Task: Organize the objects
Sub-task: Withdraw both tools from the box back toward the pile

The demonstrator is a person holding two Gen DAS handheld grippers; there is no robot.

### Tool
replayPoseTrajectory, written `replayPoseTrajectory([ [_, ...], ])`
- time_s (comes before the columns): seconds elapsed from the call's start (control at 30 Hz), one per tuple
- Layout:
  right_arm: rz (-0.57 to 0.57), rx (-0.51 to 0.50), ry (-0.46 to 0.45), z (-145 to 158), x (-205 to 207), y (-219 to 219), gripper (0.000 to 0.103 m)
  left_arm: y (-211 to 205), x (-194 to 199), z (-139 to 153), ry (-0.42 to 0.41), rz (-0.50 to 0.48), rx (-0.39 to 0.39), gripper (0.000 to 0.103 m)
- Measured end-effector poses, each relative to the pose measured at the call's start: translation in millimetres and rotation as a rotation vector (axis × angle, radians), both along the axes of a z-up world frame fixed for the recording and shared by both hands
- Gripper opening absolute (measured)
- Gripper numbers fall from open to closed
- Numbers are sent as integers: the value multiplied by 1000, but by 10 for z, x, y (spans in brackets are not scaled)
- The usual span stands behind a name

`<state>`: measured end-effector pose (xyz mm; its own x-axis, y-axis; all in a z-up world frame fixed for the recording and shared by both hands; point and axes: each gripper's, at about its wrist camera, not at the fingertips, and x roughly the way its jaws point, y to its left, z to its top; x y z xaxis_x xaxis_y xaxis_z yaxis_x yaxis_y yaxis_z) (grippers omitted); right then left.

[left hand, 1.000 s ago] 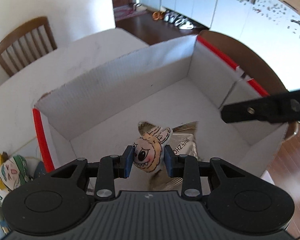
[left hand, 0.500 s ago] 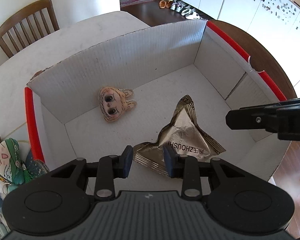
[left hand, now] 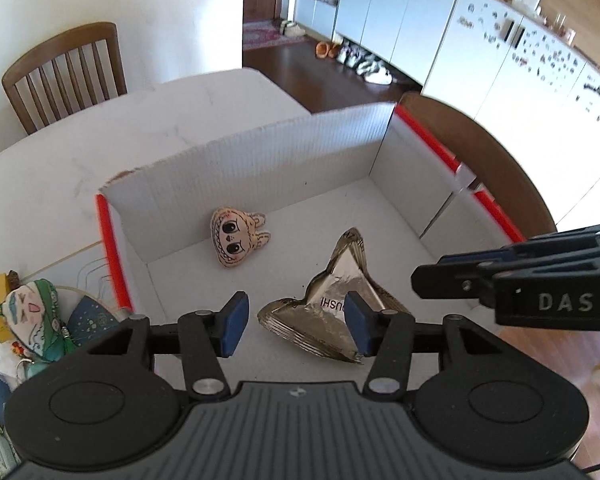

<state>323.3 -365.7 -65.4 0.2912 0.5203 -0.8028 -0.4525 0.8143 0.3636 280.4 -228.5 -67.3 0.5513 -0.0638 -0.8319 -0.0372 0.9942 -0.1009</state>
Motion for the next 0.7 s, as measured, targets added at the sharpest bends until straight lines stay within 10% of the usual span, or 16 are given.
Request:
replayPoseTrajectory([
  [0.33, 21, -8, -81, 228, -289, 143, 28, 346, -425, 380, -113, 17, -22, 58],
  [0.7, 8, -32, -142, 355, -722, 574, 60, 1058, -967, 559, -166, 58, -12, 65],
])
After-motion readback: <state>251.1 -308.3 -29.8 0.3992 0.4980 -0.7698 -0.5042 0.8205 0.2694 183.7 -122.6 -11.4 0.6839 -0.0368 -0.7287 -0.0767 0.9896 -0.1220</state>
